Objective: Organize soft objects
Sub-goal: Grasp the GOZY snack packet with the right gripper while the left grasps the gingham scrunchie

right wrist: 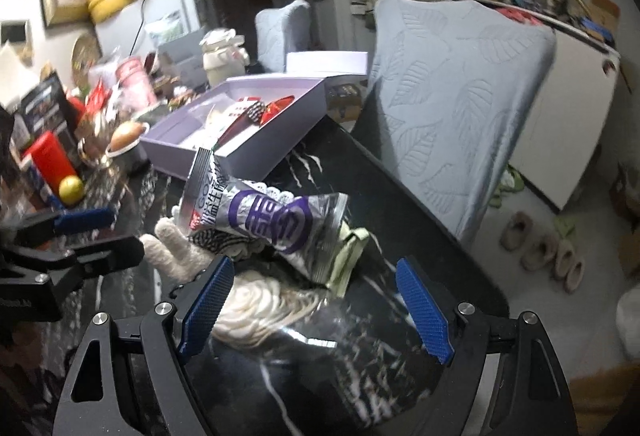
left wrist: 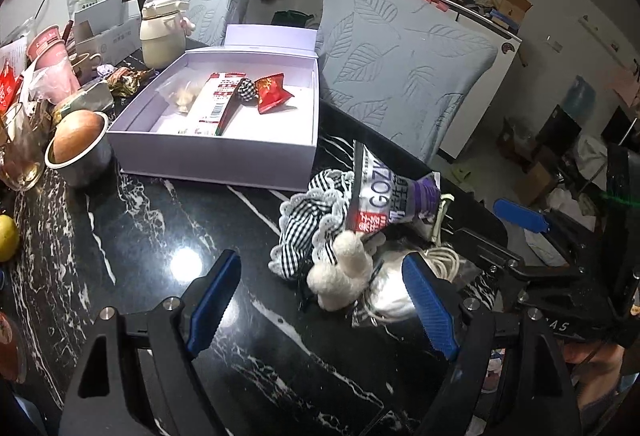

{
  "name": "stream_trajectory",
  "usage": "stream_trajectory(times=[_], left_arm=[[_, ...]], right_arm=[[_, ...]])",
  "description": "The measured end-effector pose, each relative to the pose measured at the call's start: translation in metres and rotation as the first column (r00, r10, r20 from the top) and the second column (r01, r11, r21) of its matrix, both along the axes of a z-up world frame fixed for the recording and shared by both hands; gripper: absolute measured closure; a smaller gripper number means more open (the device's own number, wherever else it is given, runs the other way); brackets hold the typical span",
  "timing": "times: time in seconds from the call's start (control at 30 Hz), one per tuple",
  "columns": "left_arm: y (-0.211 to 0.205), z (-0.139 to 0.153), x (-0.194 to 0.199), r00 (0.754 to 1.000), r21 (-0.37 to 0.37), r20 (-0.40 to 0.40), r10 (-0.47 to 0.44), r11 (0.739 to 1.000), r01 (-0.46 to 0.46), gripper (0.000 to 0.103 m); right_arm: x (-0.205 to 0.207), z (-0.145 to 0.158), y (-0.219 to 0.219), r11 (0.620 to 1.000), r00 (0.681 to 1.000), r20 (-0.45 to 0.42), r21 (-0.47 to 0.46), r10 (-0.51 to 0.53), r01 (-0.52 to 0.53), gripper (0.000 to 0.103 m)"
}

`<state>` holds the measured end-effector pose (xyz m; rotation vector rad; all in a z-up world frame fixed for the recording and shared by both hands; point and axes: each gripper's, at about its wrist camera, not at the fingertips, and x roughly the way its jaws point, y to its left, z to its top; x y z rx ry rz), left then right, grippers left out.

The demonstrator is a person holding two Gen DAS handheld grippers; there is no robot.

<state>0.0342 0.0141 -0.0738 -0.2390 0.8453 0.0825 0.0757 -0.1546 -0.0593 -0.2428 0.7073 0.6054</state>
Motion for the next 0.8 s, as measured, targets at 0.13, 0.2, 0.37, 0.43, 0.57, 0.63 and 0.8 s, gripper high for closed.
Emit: stream_trajectory(times=[0.13,0.2,0.37,0.43,0.57,0.63,0.8], left_arm=[[0.004,-0.002,0.006,1.0,0.008,-0.01,0.007,1.0,-0.007,0.02],[0.007,-0.003,0.008,1.0,0.012,-0.015,0.023,1.0,-0.023,0.02],[0.018,-0.009,0.015,0.998,-0.012,-0.039,0.045,0.999,-0.045,0.02],[0.022,-0.011,0.017,0.997,-0.017,-0.043,0.061,0.998,-0.062,0.02],[0.025,-0.011,0.02,0.996,-0.026,-0.043,0.078,0.996,-0.08,0.02],[0.025,-0.011,0.023,0.995,-0.019,-0.044,0.085,0.996,-0.086,0.02],[0.021,-0.013,0.029,0.995,-0.021,-0.057,0.078,0.997,-0.079,0.02]], right_arm=[[0.01,0.0,0.011,0.998,0.998,0.022,-0.018,0.063,-0.062,0.019],[0.015,-0.004,0.017,0.996,0.997,0.026,-0.04,0.079,-0.078,0.019],[0.025,-0.011,0.037,0.979,0.985,0.036,-0.118,0.171,-0.166,0.019],[0.026,-0.011,0.044,0.965,0.974,0.047,-0.15,0.223,-0.213,0.019],[0.029,-0.009,0.058,0.923,0.935,0.067,-0.2,0.348,-0.329,0.019],[0.03,-0.011,0.065,0.901,0.918,0.053,-0.22,0.393,-0.373,0.019],[0.034,-0.022,0.077,0.859,0.885,-0.004,-0.237,0.466,-0.454,0.067]])
